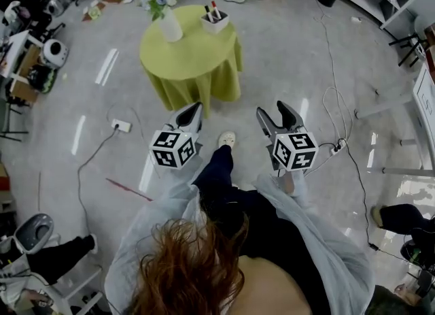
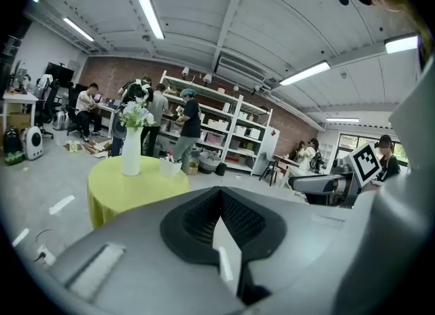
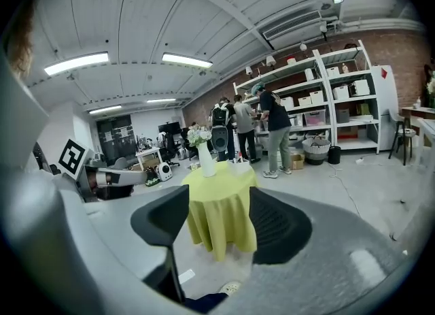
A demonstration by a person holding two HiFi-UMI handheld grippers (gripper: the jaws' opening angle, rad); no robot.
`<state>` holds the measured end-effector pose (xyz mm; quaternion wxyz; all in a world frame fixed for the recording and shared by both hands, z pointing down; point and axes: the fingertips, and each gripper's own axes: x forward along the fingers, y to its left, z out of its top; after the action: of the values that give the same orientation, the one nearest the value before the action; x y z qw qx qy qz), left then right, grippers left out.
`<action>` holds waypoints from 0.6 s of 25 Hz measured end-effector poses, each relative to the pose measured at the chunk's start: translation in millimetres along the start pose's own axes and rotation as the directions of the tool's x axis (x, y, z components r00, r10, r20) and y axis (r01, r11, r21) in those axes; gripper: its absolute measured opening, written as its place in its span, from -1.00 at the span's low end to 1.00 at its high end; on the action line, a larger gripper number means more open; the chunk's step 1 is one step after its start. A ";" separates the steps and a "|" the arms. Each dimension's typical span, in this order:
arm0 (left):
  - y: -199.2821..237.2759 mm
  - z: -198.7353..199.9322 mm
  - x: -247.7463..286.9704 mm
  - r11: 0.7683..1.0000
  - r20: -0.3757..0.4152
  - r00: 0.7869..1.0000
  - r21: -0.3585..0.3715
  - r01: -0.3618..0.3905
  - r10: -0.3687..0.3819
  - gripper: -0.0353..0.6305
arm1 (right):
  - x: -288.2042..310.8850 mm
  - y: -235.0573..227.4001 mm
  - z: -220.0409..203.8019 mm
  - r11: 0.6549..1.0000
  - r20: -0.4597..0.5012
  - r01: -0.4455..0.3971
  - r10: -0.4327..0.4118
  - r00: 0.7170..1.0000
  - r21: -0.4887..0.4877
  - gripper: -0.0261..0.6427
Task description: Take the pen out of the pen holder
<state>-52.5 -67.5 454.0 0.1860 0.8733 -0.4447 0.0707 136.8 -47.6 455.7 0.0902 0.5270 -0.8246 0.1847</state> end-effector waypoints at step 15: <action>58.7 60.4 83.0 0.999 -0.001 0.999 0.011 0.042 -0.042 -0.85 | 95.1 -31.8 64.2 1.000 0.027 -0.011 0.010 1.000 0.010 -0.12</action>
<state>-52.8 -184.6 437.7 0.1828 0.8835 -0.4256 0.0694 127.7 -164.7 436.3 0.0756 0.5256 -0.8276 0.1822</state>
